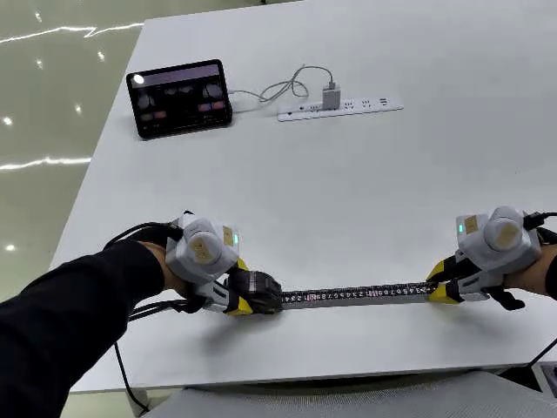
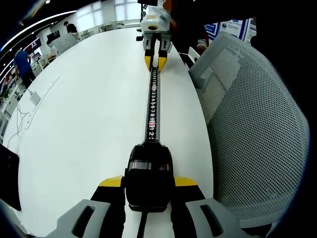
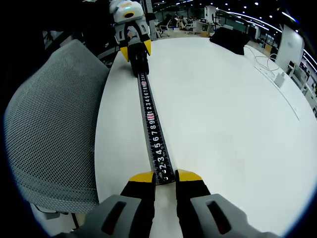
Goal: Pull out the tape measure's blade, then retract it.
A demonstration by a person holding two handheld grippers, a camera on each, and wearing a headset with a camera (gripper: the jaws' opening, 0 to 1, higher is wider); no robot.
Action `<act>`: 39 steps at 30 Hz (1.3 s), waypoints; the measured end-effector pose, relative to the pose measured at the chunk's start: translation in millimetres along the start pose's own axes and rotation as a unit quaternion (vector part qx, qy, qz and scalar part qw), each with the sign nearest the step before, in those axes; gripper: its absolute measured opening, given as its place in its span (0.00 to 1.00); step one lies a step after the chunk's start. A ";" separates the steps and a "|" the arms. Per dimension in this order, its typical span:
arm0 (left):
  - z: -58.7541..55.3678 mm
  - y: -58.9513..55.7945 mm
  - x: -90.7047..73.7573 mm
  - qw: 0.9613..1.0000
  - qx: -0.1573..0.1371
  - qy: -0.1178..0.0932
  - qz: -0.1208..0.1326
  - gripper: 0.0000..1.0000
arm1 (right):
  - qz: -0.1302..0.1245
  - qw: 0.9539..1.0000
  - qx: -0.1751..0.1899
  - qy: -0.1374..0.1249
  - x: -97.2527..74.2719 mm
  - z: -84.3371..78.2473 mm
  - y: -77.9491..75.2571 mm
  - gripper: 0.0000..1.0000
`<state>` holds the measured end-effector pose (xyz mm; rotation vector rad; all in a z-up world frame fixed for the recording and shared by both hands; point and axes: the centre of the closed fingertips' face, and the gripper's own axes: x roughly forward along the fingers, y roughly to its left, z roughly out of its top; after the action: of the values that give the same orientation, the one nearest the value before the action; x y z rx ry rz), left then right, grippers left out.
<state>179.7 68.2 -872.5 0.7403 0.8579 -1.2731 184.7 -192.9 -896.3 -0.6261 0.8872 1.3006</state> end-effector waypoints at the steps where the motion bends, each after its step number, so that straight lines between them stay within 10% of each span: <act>1: 0.1 0.1 0.0 1.000 -0.001 -0.001 0.001 0.31 | 0.000 1.000 0.000 0.000 0.2 0.1 0.2 0.11; 19: 0.8 2.2 0.5 1.000 -0.004 -0.008 0.006 0.32 | 0.012 0.998 -0.055 0.021 3.6 -0.3 4.1 0.16; 39: -1.4 5.9 -5.1 1.000 -0.025 -0.002 0.010 0.44 | 0.018 0.999 -0.048 0.016 -5.2 3.0 10.1 0.43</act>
<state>185.0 72.9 -868.7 0.7043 0.8735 -1.2302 175.3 -191.4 -889.4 -0.7113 0.8687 1.3751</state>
